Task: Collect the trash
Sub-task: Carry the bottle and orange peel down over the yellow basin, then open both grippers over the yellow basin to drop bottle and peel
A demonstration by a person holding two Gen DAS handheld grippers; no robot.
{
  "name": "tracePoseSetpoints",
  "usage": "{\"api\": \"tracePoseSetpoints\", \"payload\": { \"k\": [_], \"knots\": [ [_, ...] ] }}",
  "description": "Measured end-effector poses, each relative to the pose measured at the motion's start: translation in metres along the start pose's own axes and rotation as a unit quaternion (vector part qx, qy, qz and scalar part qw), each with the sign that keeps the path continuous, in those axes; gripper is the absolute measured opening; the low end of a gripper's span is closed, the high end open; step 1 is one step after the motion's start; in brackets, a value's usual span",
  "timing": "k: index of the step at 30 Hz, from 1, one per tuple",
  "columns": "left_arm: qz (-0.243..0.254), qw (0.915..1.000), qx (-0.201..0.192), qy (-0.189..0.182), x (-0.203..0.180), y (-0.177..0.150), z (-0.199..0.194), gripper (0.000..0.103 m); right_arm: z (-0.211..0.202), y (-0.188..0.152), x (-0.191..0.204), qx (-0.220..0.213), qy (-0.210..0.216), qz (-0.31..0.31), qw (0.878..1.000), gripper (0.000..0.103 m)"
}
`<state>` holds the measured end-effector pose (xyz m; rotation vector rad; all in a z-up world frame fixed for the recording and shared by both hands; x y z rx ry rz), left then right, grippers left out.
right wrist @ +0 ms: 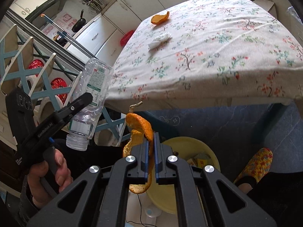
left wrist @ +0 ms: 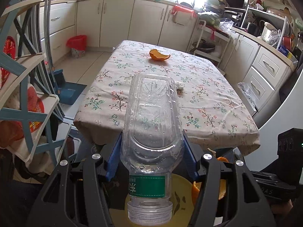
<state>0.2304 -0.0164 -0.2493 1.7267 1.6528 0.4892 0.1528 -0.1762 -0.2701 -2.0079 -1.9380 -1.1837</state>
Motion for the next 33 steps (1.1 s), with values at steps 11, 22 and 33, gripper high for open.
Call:
{"api": "tracePoseSetpoints", "payload": {
  "k": [11, 22, 33],
  "knots": [
    [0.005, 1.0, -0.001, -0.001, -0.003, -0.01, -0.009, 0.056, 0.0, -0.011, -0.005, 0.005, -0.014, -0.001, 1.0, 0.006],
    [0.022, 0.9995, 0.022, -0.007, -0.016, -0.04, -0.013, 0.056, 0.0, -0.021, -0.014, 0.015, -0.035, 0.003, 0.999, 0.006],
    [0.03, 0.995, 0.092, -0.024, -0.028, -0.089, 0.001, 0.056, 0.004, -0.035, -0.02, 0.036, -0.052, 0.009, 0.998, 0.015]
  ]
}}
Point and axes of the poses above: each gripper's, at about its wrist camera, not at the fingertips, and z roughly the way its jaws point, x to its left, y to its top, the point moved 10 cm from there along z, roughly the way its jaws point, and after that the axes turned 1 degree about z, right-handed, at the moved point
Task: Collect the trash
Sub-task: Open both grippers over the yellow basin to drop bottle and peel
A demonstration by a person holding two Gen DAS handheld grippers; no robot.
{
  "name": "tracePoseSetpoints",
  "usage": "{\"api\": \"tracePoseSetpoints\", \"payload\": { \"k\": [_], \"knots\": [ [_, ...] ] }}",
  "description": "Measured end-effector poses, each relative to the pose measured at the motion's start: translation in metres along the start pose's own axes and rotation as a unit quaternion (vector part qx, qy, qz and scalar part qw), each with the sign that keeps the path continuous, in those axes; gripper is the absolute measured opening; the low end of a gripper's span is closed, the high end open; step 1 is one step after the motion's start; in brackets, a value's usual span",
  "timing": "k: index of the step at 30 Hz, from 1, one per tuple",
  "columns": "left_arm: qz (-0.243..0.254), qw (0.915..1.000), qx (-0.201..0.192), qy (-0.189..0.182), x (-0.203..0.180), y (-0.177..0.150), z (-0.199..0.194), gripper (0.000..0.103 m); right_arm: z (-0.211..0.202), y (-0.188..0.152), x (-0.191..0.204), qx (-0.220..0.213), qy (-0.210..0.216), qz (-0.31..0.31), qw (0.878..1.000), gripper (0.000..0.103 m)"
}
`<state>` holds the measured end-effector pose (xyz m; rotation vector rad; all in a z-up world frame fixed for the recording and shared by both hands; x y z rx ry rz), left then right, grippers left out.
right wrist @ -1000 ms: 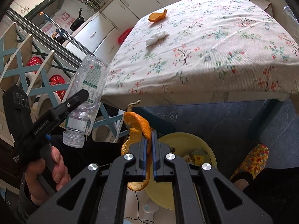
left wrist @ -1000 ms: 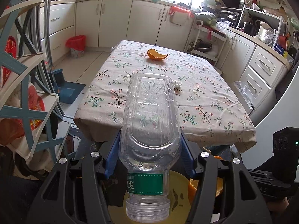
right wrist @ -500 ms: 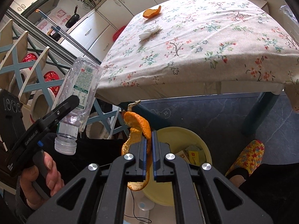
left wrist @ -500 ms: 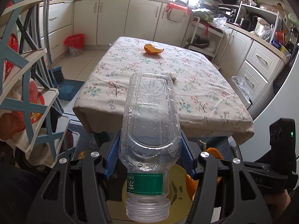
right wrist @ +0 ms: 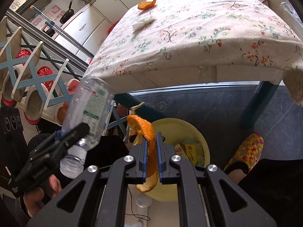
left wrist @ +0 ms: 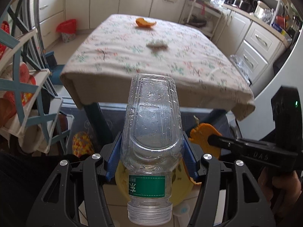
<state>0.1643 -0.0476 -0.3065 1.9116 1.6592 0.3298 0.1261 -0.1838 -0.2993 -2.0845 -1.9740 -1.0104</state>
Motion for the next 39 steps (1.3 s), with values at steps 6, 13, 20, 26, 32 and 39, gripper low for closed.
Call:
{"api": "tracePoseSetpoints", "payload": {
  "k": [6, 13, 20, 26, 32, 39],
  "knots": [
    [0.007, 0.9992, 0.038, 0.008, -0.001, -0.015, 0.011, 0.056, -0.003, -0.001, -0.003, -0.005, -0.007, 0.006, 1.0, 0.033],
    [0.009, 0.9993, 0.031, 0.019, 0.003, -0.012, 0.008, 0.057, -0.013, 0.007, -0.01, -0.03, -0.01, 0.023, 0.999, 0.037],
    [0.01, 0.9994, 0.02, 0.025, 0.002, -0.008, 0.006, 0.057, -0.015, 0.01, -0.013, -0.039, -0.013, 0.03, 0.999, 0.042],
    [0.008, 0.9995, 0.011, 0.029, 0.004, -0.005, 0.003, 0.06, -0.015, 0.011, -0.012, -0.041, -0.016, 0.029, 0.999, 0.045],
    [0.006, 0.9993, 0.003, 0.037, 0.006, -0.001, 0.001, 0.066, -0.015, 0.011, -0.013, -0.042, -0.016, 0.028, 0.999, 0.047],
    [0.007, 0.999, -0.001, 0.043, 0.007, 0.0, 0.001, 0.069, -0.015, 0.011, -0.013, -0.043, -0.017, 0.027, 0.999, 0.047]
  ]
}}
Point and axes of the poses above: each gripper's, at about its wrist camera, not at the fingertips, and z roughly the way its jaws point, x to its left, y to its top, the point moved 10 cm from there along z, roughly the way its jaws point, and after that the axes turned 1 degree about z, right-handed, at the moved point
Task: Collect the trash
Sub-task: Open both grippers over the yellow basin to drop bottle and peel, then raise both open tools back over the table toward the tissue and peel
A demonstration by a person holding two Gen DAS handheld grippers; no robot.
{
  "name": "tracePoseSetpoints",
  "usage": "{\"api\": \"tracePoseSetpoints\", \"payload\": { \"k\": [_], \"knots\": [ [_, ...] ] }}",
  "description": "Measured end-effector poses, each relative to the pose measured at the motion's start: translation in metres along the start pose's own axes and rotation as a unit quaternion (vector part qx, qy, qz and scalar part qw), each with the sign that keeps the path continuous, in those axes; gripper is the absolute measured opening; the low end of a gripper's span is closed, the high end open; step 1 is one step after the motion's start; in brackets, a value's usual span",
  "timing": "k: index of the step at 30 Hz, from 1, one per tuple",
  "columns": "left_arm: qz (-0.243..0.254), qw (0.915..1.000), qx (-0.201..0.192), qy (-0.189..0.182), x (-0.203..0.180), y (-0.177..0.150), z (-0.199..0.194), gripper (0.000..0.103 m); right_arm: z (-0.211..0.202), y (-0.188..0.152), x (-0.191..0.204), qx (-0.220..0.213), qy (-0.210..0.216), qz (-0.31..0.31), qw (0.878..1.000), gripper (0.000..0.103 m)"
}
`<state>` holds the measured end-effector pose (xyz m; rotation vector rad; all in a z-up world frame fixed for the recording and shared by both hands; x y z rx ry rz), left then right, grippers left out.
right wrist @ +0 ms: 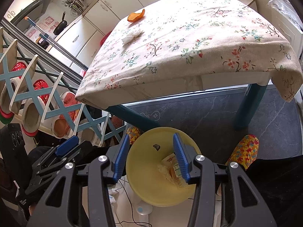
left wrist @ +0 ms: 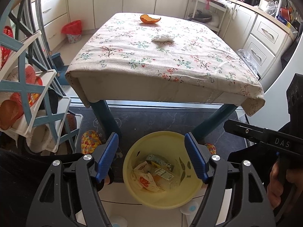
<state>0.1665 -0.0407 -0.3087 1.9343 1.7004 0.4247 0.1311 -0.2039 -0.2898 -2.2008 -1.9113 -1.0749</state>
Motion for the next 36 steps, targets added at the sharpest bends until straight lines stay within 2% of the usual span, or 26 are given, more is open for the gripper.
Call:
{"api": "tracePoseSetpoints", "payload": {
  "k": [11, 17, 20, 28, 36],
  "knots": [
    [-0.056, 0.9978, -0.035, 0.008, 0.022, 0.017, -0.009, 0.077, -0.011, 0.024, 0.023, -0.059, -0.025, -0.07, 0.996, 0.047],
    [-0.083, 0.9956, -0.043, 0.007, 0.028, 0.023, -0.008, 0.08, -0.007, 0.056, 0.041, -0.076, -0.022, -0.091, 0.993, 0.047],
    [-0.089, 0.9951, -0.044, 0.007, 0.03, 0.024, -0.007, 0.081, -0.002, 0.083, 0.053, -0.085, -0.023, -0.109, 0.99, 0.047],
    [-0.101, 0.9937, -0.046, 0.014, 0.04, 0.034, -0.001, 0.083, 0.042, 0.15, 0.076, -0.086, -0.033, -0.132, 0.987, 0.047],
    [-0.12, 0.9918, -0.045, 0.008, 0.051, 0.052, 0.011, 0.083, 0.094, 0.191, 0.073, -0.071, -0.058, -0.127, 0.988, 0.047]
  ]
}}
Point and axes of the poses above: each gripper's, at about its wrist camera, not at the fingertips, and z roughly the way its jaws point, x to its left, y to its top, the point moved 10 cm from there along z, roughly the way its jaws point, and after that the axes turned 1 degree about z, right-handed, at the moved point
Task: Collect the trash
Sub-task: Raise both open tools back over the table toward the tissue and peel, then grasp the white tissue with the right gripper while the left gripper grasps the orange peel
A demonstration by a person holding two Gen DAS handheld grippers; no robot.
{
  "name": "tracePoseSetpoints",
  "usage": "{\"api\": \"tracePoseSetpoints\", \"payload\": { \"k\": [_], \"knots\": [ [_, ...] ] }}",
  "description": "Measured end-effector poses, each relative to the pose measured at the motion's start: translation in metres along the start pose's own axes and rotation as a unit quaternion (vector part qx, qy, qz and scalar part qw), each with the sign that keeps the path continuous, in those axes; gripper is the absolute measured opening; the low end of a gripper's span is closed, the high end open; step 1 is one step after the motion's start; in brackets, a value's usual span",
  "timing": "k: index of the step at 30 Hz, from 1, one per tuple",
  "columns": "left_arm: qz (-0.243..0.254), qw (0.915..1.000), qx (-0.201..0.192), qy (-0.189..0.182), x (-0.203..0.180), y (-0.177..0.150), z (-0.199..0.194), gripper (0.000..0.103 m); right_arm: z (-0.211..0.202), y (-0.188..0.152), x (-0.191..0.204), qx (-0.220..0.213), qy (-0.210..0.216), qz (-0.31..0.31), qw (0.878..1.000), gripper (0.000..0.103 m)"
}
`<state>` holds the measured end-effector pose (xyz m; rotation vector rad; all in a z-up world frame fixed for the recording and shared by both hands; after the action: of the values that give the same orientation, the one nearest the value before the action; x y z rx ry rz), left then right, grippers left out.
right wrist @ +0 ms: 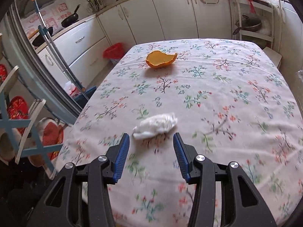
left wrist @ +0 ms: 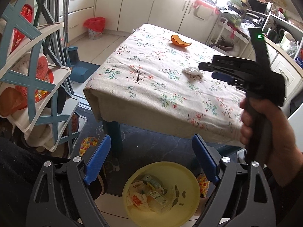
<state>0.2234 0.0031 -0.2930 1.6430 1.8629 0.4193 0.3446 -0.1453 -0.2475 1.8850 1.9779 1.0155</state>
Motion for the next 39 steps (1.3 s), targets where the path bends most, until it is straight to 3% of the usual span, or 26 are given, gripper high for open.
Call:
{"api": "tracePoseSetpoints", "payload": {
  "k": [6, 9, 11, 17, 22, 27, 33, 39],
  "knots": [
    [-0.008, 0.9999, 0.001, -0.006, 0.002, 0.008, 0.002, 0.084, 0.027, 0.008, 0.002, 0.011, -0.021, -0.026, 0.999, 0.047],
    [-0.008, 0.9999, -0.007, -0.01, 0.001, 0.023, 0.0, 0.084, 0.033, 0.007, 0.0, 0.012, -0.035, -0.049, 0.998, 0.039],
    [-0.007, 0.9997, -0.017, -0.013, -0.001, 0.039, 0.0, 0.084, 0.032, 0.006, -0.001, 0.015, -0.035, -0.059, 0.998, 0.032],
    [0.029, 0.9977, -0.059, -0.013, -0.019, 0.117, 0.004, 0.088, 0.018, 0.009, -0.018, 0.039, -0.026, -0.075, 0.996, 0.029],
    [0.072, 0.9955, -0.062, -0.004, -0.044, 0.181, 0.051, 0.088, 0.005, 0.008, -0.049, 0.056, -0.027, -0.062, 0.996, 0.029],
    [0.07, 0.9964, -0.047, 0.004, -0.051, 0.226, 0.118, 0.088, 0.003, -0.001, -0.065, 0.068, -0.003, -0.034, 0.997, 0.029],
    [0.112, 0.9921, -0.055, 0.014, -0.073, 0.261, 0.172, 0.088, 0.004, 0.0, -0.062, 0.075, 0.01, -0.04, 0.996, 0.035],
    [0.113, 0.9922, -0.043, 0.03, -0.077, 0.283, 0.22, 0.088, 0.007, 0.0, -0.059, 0.084, 0.018, -0.046, 0.995, 0.039]
  ]
}}
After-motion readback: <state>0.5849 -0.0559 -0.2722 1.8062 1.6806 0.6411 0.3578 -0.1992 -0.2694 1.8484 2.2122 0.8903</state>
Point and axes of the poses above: each gripper's, at about its wrist camera, not at the fingertips, and z roughly the way its jaws point, x to its left, y to its top, the point moved 10 cm from there along z, roughly the way its jaws point, and after that the axes turned 1 degree about z, right-handed, at the moved point
